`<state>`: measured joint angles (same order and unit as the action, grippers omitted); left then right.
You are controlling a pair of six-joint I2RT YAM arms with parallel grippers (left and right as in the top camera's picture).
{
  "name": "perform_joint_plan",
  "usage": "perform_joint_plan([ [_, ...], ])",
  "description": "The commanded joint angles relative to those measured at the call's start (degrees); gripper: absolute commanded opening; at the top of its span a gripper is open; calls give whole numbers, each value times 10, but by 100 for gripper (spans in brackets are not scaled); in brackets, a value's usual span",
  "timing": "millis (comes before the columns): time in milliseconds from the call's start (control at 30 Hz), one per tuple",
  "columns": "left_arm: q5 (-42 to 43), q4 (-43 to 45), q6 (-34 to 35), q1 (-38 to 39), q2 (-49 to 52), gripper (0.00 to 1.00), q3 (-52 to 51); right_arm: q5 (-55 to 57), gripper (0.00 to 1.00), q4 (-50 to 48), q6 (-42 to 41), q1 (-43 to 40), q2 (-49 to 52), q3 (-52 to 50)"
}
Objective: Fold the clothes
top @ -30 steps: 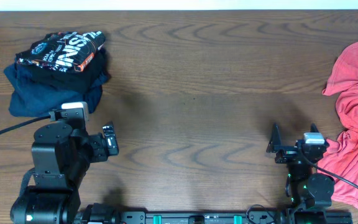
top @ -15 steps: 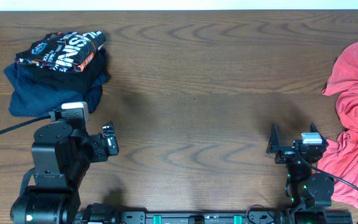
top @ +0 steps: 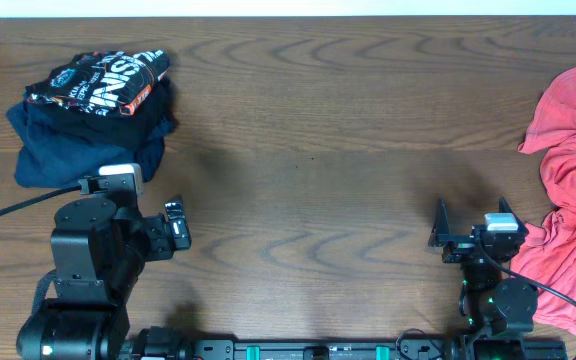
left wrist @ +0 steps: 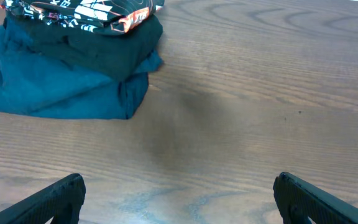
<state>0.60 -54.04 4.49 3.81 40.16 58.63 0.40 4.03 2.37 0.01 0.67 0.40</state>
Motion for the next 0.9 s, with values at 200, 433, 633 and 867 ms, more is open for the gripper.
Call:
perform_joint_plan([
  [200,-9,-9,5,-1,0,98,0,-6,99,3,9,-3,-4,-1],
  [433,-9,-73,5,-3,-72,98,-32,-6,99,3,9,-3,-4,-1],
  [633,-13,-10,5,-18,-203,98,-190,-6,99,3,9,-3,-4,-1],
  [867,-12,215,5,-26,-328,98,-406,-6,99,3,9,-3,-4,-1],
])
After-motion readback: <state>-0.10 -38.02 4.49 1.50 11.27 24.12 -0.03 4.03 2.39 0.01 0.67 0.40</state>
